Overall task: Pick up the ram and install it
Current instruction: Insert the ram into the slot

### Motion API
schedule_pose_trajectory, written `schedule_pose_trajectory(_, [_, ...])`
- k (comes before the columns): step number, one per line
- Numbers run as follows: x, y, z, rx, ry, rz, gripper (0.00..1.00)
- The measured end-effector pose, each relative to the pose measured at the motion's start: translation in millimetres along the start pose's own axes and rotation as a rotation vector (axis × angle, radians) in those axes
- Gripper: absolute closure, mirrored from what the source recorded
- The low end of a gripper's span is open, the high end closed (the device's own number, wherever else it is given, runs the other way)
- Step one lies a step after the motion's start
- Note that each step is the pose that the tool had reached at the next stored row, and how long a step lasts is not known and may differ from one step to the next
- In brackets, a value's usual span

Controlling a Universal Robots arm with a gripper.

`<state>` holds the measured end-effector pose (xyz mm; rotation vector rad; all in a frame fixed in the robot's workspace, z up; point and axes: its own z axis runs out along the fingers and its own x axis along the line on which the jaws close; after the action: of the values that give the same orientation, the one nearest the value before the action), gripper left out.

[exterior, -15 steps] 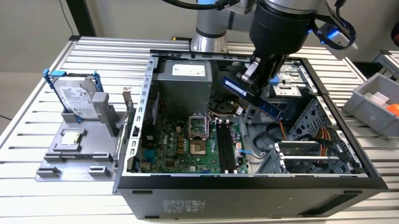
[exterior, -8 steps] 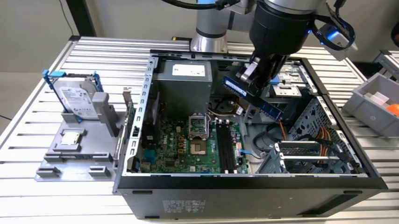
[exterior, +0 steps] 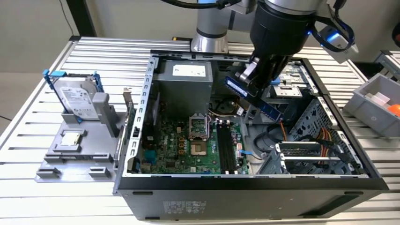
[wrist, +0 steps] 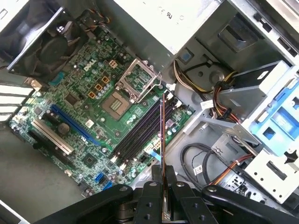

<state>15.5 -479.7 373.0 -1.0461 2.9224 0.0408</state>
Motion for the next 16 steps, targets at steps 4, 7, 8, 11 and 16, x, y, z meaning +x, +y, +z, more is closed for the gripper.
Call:
schedule_pose_trajectory(4, [0.0,0.0,0.2,0.0017,-0.0004,0.037,1.0])
schedule_pose_trajectory(7, [0.0,0.0,0.4,0.003,-0.0008,0.066,1.0])
schedule_pose_trajectory(8, [0.0,0.0,0.5,0.0033,-0.0008,0.073,1.0])
schedule_pose_trajectory(11, [0.0,0.0,0.7,0.0041,-0.0011,0.091,1.0])
schedule_pose_trajectory(16, [0.1,0.0,1.1,0.005,-0.0014,0.114,1.0])
